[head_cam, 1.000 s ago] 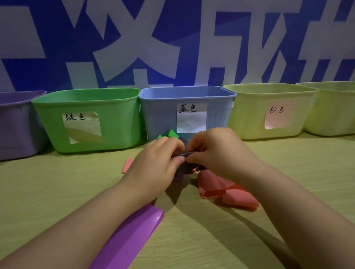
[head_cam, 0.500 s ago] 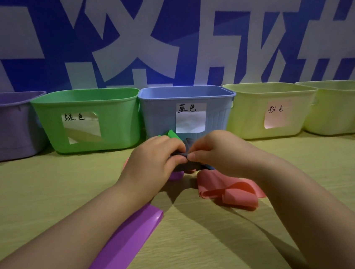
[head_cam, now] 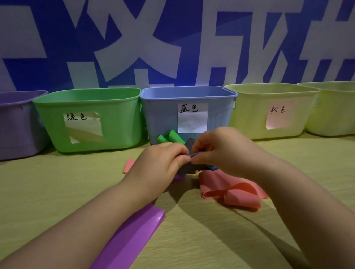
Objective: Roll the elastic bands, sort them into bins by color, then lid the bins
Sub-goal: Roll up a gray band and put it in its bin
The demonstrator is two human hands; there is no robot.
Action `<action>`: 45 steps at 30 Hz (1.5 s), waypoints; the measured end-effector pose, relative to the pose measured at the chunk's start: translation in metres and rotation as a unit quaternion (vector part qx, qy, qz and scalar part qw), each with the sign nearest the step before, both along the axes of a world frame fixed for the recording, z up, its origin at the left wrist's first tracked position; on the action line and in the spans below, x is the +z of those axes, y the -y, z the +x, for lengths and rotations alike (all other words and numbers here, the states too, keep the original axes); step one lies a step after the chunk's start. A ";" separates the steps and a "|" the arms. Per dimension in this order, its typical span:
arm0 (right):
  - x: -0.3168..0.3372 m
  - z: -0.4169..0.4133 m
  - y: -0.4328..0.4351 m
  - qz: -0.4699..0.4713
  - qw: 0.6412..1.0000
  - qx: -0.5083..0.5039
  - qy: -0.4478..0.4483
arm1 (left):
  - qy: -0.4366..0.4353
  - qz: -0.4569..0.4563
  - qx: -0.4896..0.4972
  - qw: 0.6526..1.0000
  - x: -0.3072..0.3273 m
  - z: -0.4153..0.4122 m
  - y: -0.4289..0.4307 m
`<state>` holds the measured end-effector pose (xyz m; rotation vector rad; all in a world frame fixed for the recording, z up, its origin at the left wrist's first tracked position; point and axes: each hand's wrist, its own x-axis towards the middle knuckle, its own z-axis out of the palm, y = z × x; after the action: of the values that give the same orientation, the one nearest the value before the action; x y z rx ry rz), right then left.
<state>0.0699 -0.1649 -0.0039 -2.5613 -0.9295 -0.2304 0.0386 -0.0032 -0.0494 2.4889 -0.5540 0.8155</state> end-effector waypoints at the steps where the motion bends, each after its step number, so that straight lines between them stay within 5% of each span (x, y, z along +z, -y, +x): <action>1: 0.000 0.000 0.000 -0.003 1.000 0.001 0.001 | -0.003 -0.009 0.000 1.000 -0.001 0.000 0.000; 18: 0.004 -0.007 0.000 -0.018 0.996 0.011 -0.092 | 0.011 0.070 0.021 0.997 0.003 -0.004 0.002; 27: 0.000 -0.004 -0.001 0.011 1.000 -0.002 0.011 | -0.015 0.030 0.023 0.999 0.002 -0.001 0.003; 39: 0.004 -0.005 0.001 -0.047 0.998 0.002 -0.041 | 0.014 -0.012 0.018 1.000 0.002 0.000 0.005; 45: 0.001 -0.005 -0.003 0.023 1.000 -0.005 0.014 | -0.009 -0.149 0.038 0.988 0.005 0.002 -0.002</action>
<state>0.0644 -0.1620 -0.0029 -2.5280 -0.9105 -0.2886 0.0407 -0.0016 -0.0445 2.2505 -0.3057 0.8362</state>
